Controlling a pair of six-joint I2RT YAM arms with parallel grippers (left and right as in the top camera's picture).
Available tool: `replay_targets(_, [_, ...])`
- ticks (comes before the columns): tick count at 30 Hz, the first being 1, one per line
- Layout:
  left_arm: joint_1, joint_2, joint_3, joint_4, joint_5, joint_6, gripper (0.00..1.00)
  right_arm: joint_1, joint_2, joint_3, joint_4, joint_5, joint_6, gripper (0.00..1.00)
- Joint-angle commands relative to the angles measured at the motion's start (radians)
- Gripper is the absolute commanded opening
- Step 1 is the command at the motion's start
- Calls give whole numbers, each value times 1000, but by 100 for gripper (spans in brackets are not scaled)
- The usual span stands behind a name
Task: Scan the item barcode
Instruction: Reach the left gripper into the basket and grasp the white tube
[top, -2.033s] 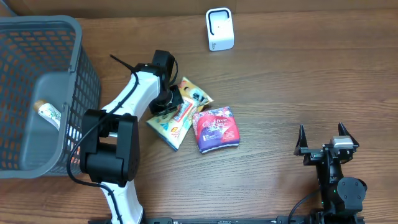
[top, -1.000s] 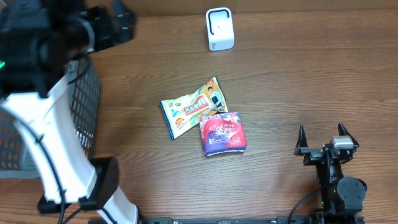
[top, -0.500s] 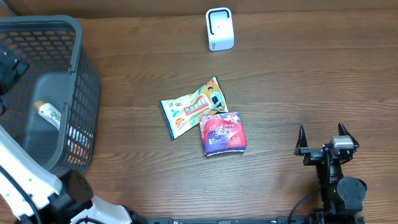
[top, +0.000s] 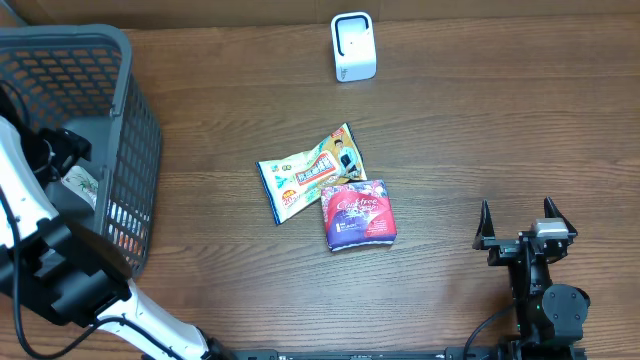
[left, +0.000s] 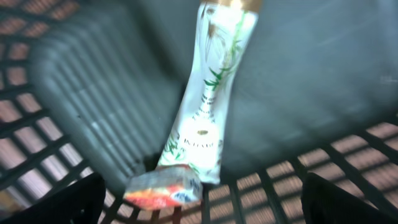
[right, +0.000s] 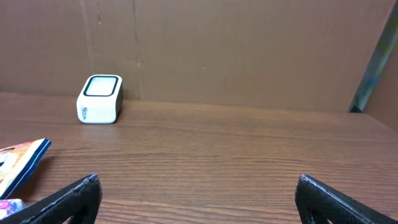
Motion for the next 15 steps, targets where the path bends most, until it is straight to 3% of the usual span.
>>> replay_targets(1, [-2,22,-85,63,-18,-50,92,5,-8,-10,6,7,-1,100])
replay_targets(9, [-21,22,-278,269,7,-34,89,5,-8,-10,6,7,-1,100])
replay_targets(13, [-22,22,-376,393,-8,-35,82,5,-8,-10,6,7,-1,100])
replay_targets(15, [-20,22,-425,459,-9,-35,72,5,-8,-10,6,7,-1,100])
